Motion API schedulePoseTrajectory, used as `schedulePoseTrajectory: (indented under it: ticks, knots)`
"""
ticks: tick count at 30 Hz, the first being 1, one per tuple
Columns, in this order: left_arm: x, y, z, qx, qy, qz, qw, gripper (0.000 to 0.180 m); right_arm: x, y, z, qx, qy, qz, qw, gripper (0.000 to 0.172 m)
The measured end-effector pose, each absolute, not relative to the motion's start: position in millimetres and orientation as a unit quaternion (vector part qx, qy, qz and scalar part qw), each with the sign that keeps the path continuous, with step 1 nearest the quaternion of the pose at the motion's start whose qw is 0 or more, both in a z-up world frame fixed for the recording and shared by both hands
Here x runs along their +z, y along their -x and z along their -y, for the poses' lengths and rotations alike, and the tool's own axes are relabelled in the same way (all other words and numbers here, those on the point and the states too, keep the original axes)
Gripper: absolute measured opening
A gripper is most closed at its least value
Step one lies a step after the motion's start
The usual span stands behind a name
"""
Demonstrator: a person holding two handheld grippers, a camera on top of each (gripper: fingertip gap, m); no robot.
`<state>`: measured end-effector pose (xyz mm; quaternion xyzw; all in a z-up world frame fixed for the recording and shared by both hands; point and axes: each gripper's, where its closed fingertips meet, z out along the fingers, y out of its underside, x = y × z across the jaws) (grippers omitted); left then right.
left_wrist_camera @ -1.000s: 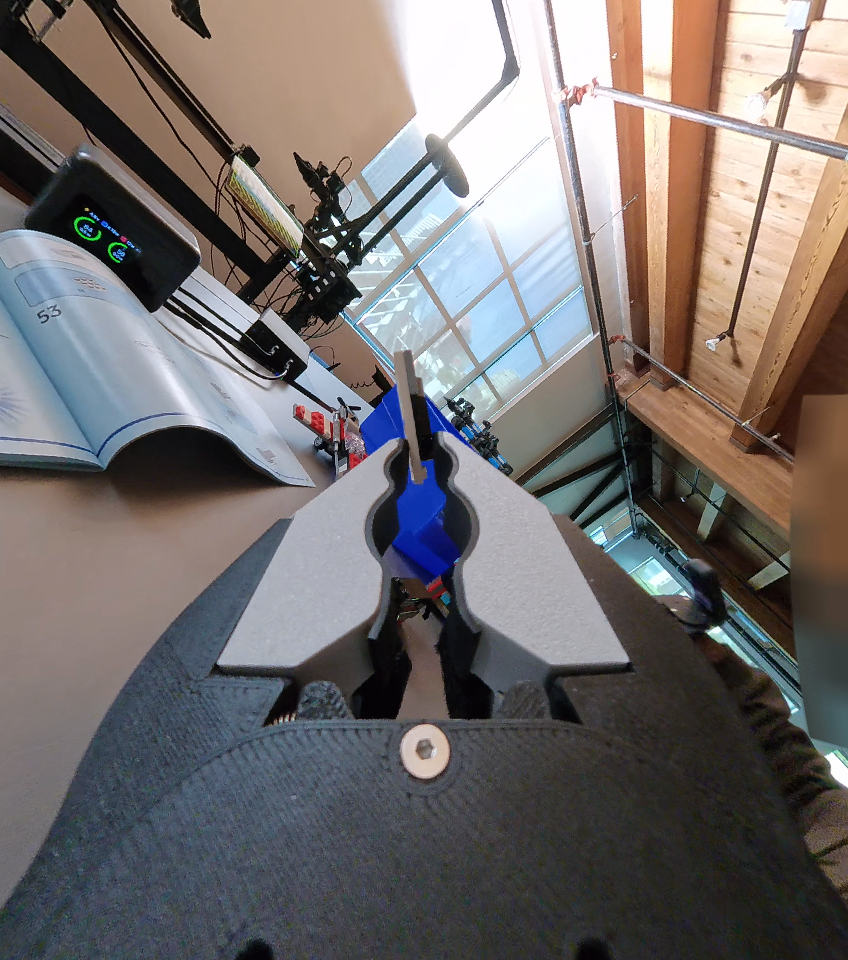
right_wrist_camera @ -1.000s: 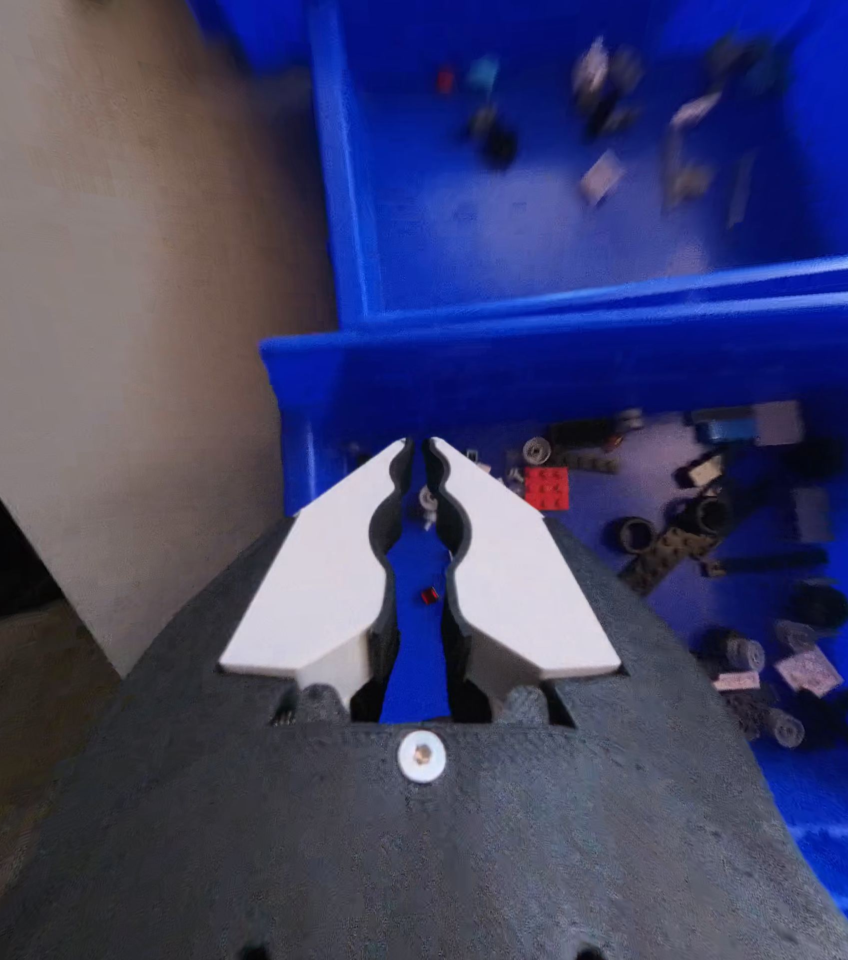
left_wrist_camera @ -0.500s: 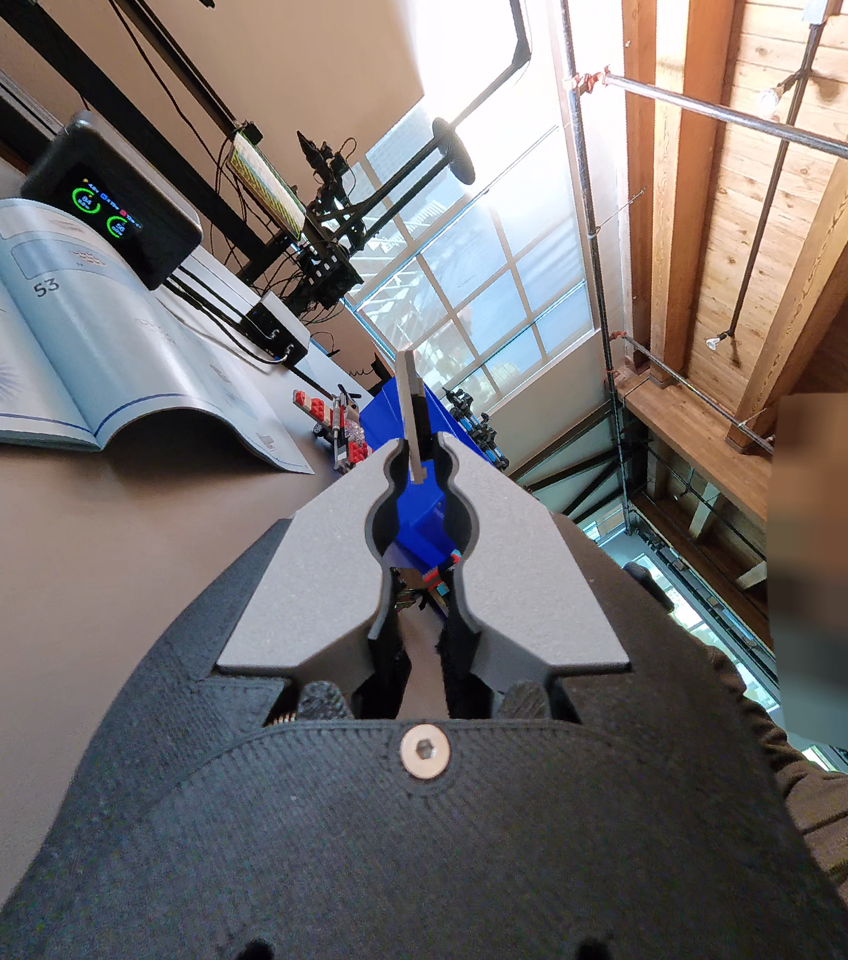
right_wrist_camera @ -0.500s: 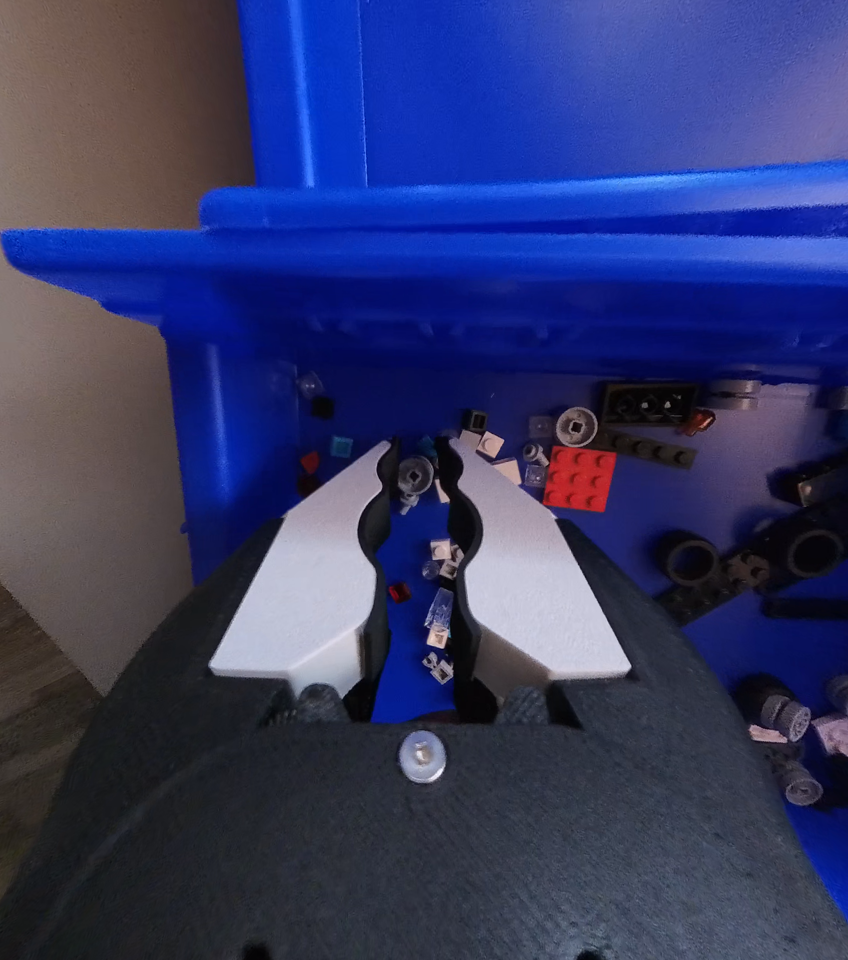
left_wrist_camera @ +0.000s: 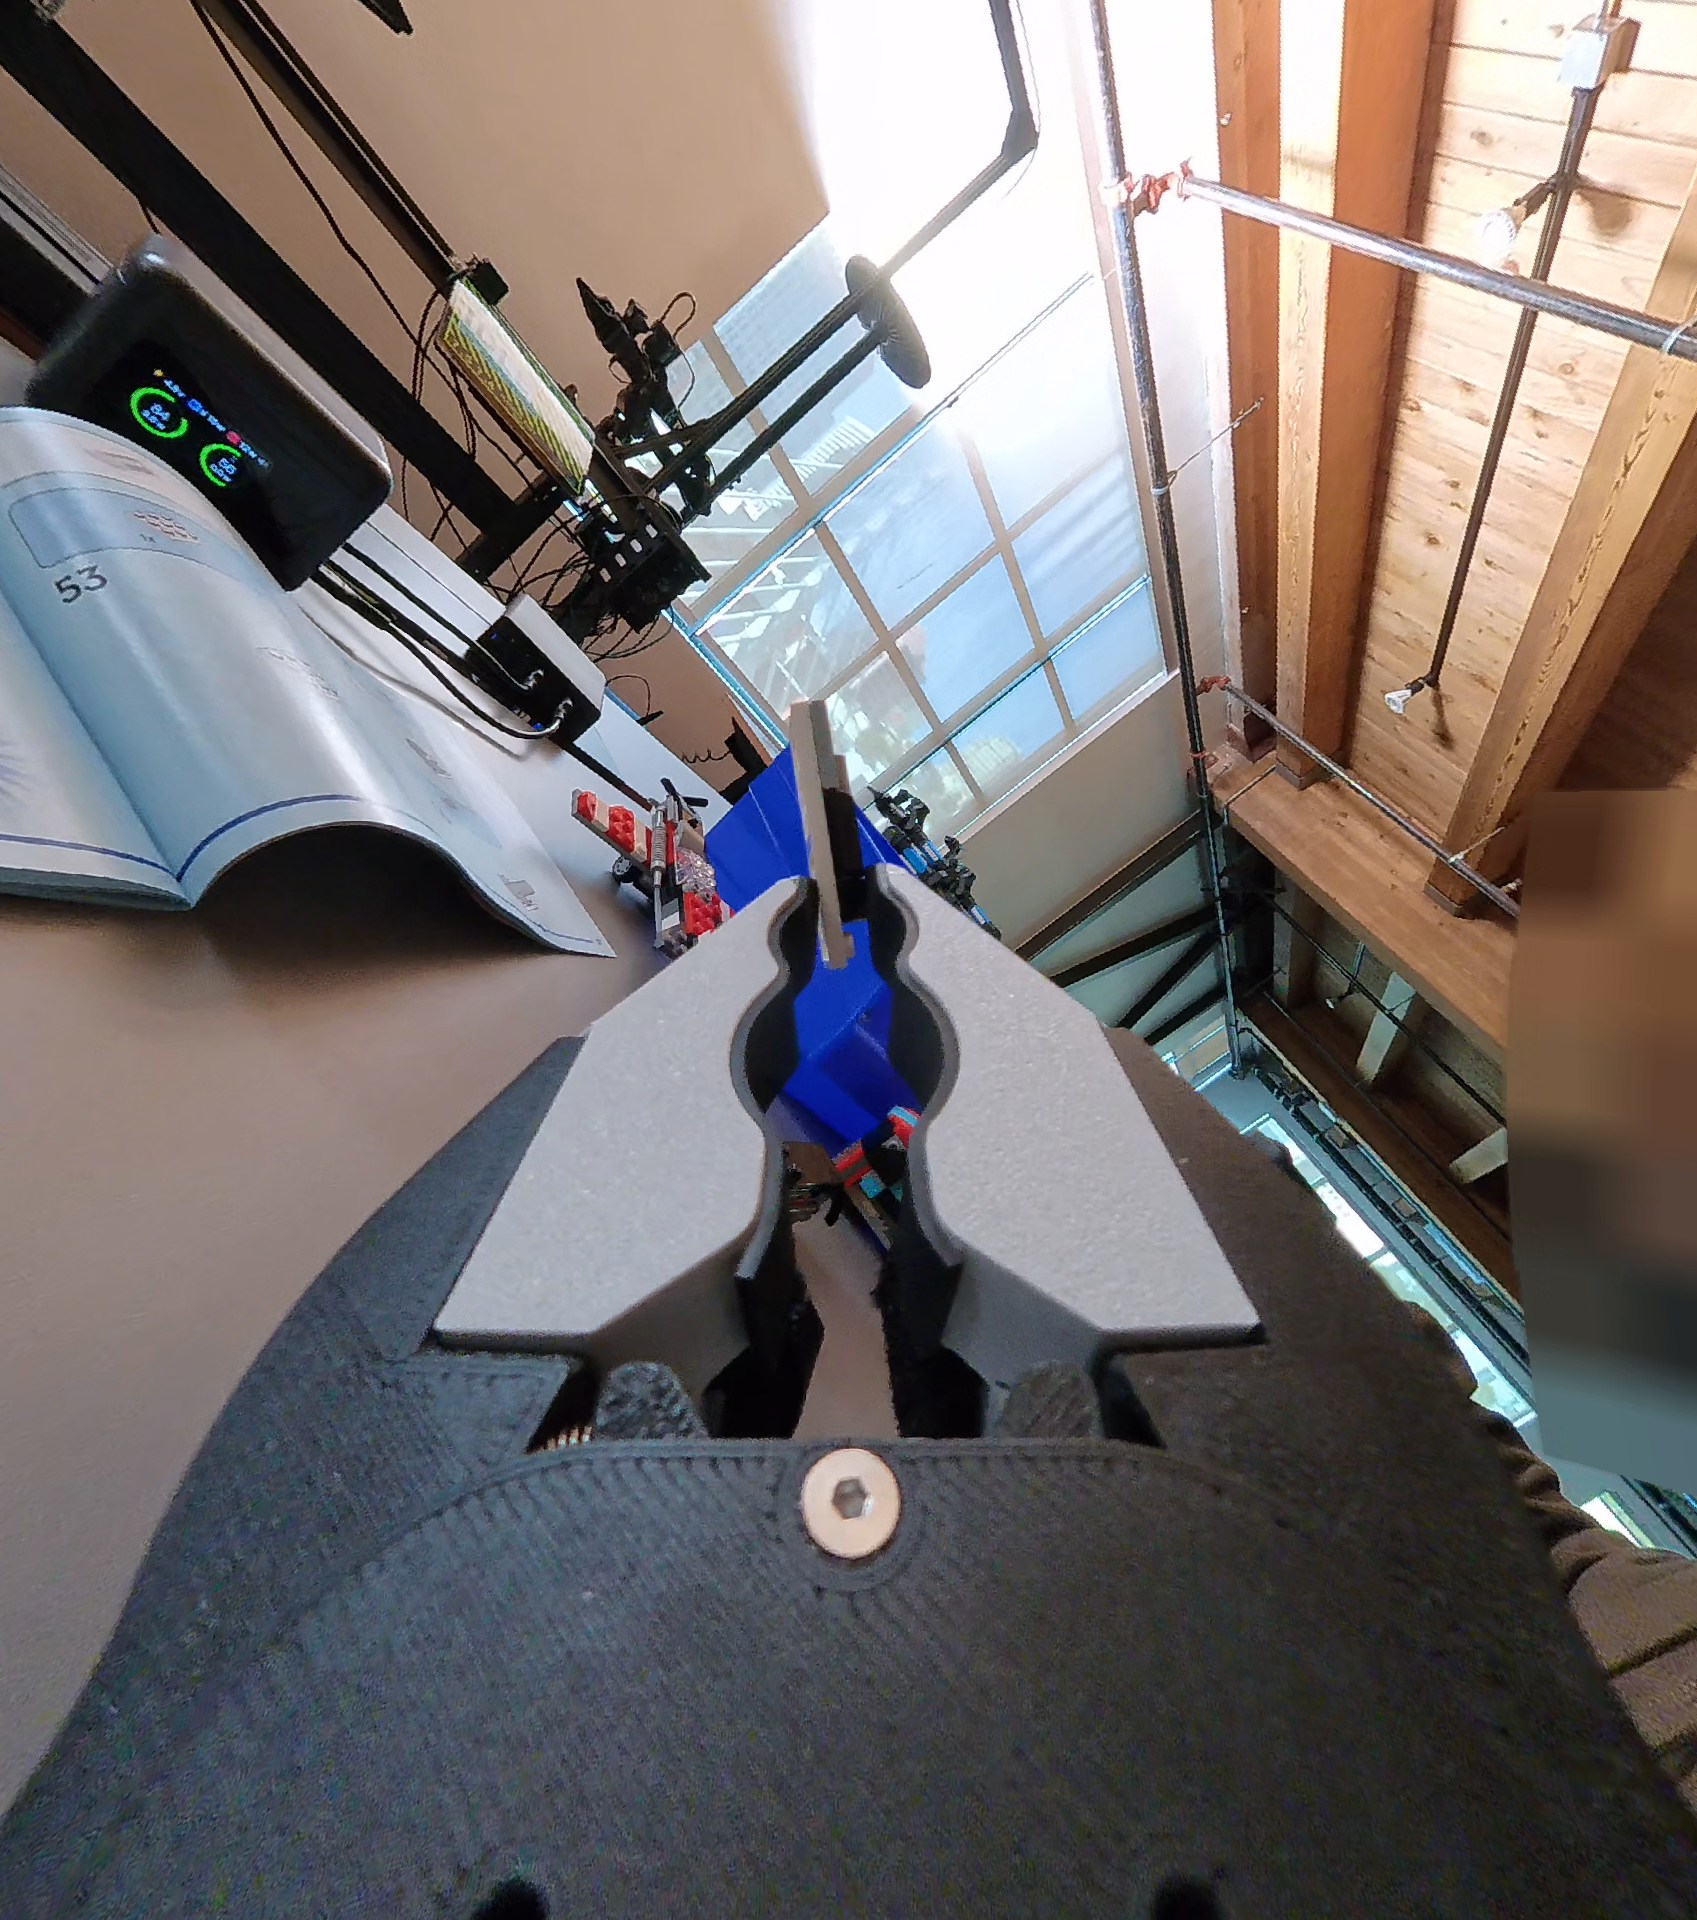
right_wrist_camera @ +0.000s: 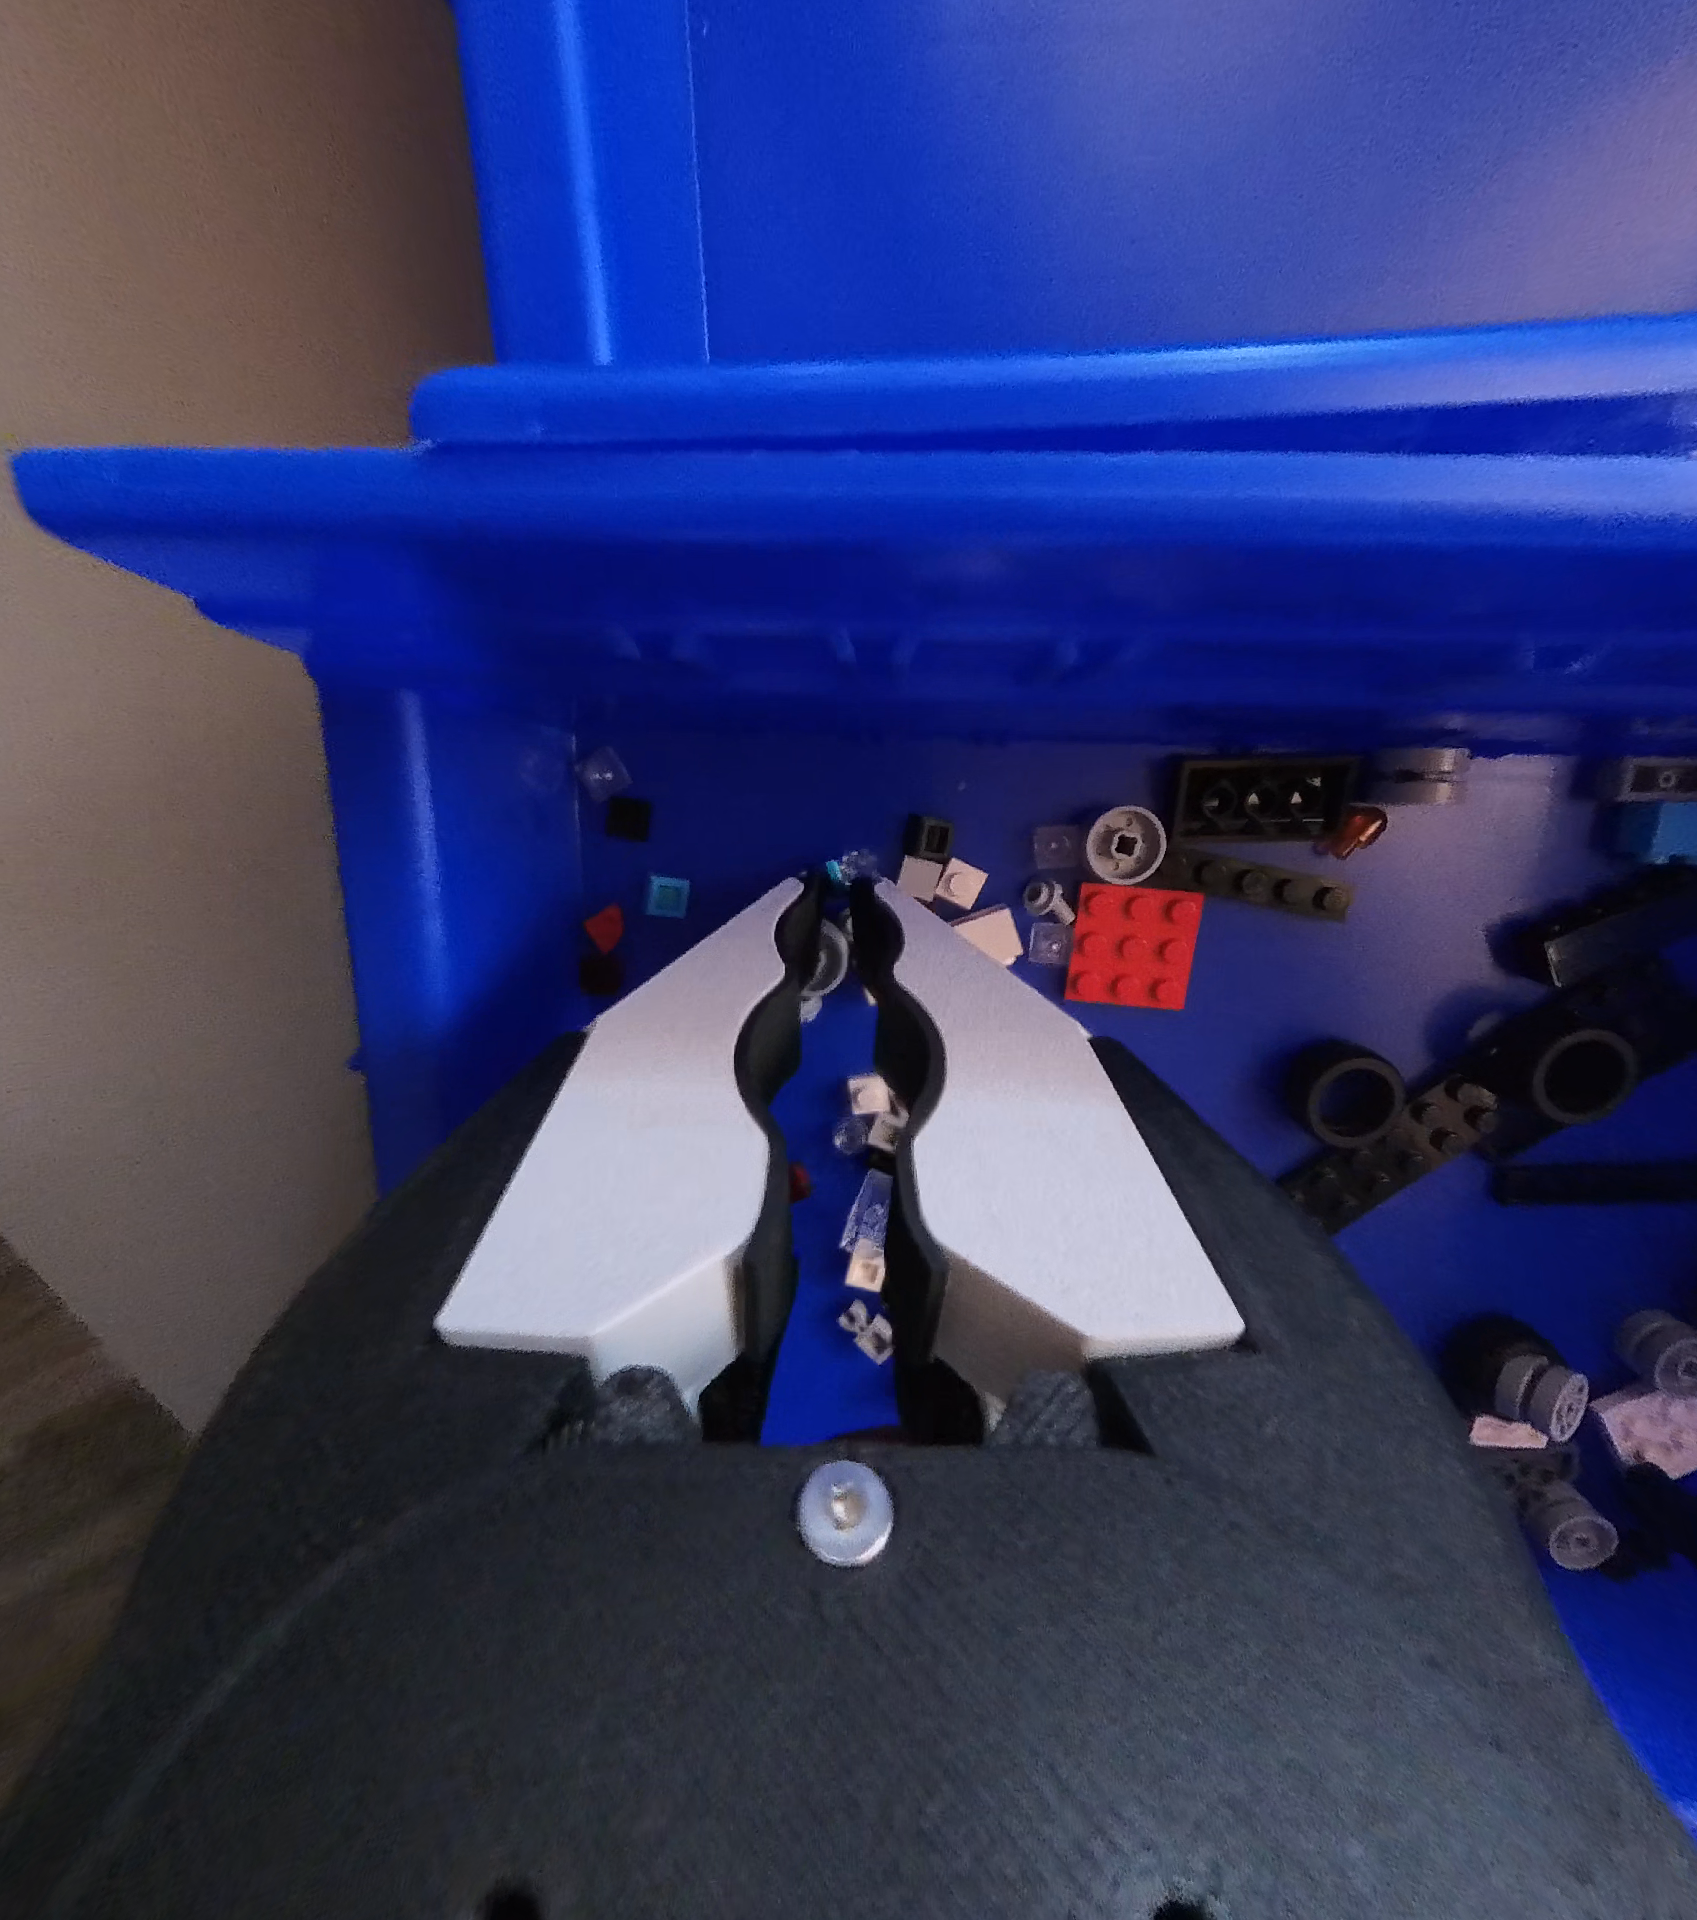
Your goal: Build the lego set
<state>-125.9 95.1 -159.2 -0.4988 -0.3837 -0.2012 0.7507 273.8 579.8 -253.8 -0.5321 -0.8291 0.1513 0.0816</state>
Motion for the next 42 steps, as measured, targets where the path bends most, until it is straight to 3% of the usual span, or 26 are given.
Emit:
schedulePoseTrajectory:
  ticks: [26, 35, 42]
  knots:
    - [-154, 122, -93, -0.217, 0.489, 0.37, 0.759, 0.009, -252, -272, -569, 0.159, 0.534, 0.825, 0.092, 0.007]
    - [-160, 106, -92, -0.242, 0.487, 0.392, 0.742, 0.009, -161, -270, -536, 0.237, 0.534, 0.792, 0.179, 0.006]
    - [-154, 94, -74, -0.247, 0.484, 0.375, 0.751, 0.009, -110, -217, -402, 0.351, 0.415, 0.816, 0.199, 0.005]
